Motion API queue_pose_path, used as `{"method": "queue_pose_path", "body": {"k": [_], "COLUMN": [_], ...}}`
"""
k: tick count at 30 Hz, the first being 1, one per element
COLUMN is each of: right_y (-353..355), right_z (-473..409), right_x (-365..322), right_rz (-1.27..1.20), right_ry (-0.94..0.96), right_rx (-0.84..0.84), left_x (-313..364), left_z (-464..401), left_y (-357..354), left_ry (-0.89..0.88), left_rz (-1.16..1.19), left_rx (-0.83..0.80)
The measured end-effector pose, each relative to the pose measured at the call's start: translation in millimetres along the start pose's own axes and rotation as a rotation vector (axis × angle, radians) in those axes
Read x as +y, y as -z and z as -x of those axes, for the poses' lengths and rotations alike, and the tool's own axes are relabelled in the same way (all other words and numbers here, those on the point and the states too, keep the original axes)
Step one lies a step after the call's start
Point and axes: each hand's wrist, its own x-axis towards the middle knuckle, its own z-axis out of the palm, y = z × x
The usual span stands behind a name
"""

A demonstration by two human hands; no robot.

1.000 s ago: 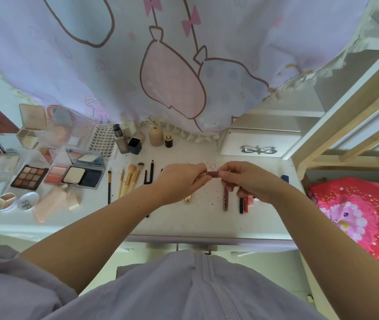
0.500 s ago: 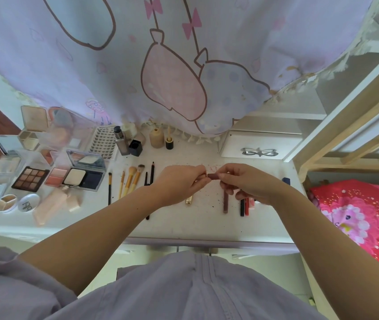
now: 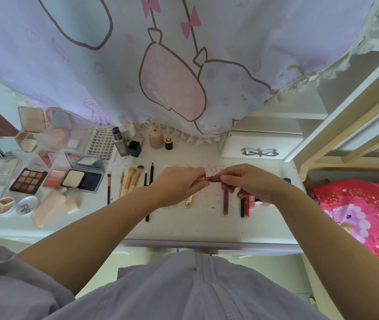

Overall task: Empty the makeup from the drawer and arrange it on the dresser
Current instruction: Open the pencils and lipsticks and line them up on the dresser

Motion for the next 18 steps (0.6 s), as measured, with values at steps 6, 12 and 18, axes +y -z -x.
{"method": "queue_pose_path", "body": {"k": [6, 12, 18], "right_y": [17.5, 36.4, -26.6], "right_z": [-0.9, -4.0, -30.9], "right_x": [9.1, 39.9, 60.2], "right_rz": [0.158, -0.085, -0.075], "right_ry": [0.014, -0.171, -0.3], "right_rx": [0.074, 0.181, 0.212], "left_x": [-18.9, -42.2, -9.1], "left_z": [5.2, 8.6, -26.3], "left_y": [-6.1, -10.1, -55.4], "left_ry": [0.079, 0.36, 0.603], "left_rz": [-0.052, 0.247, 0.537], "left_rx": [-0.092, -0.125, -0.152]}}
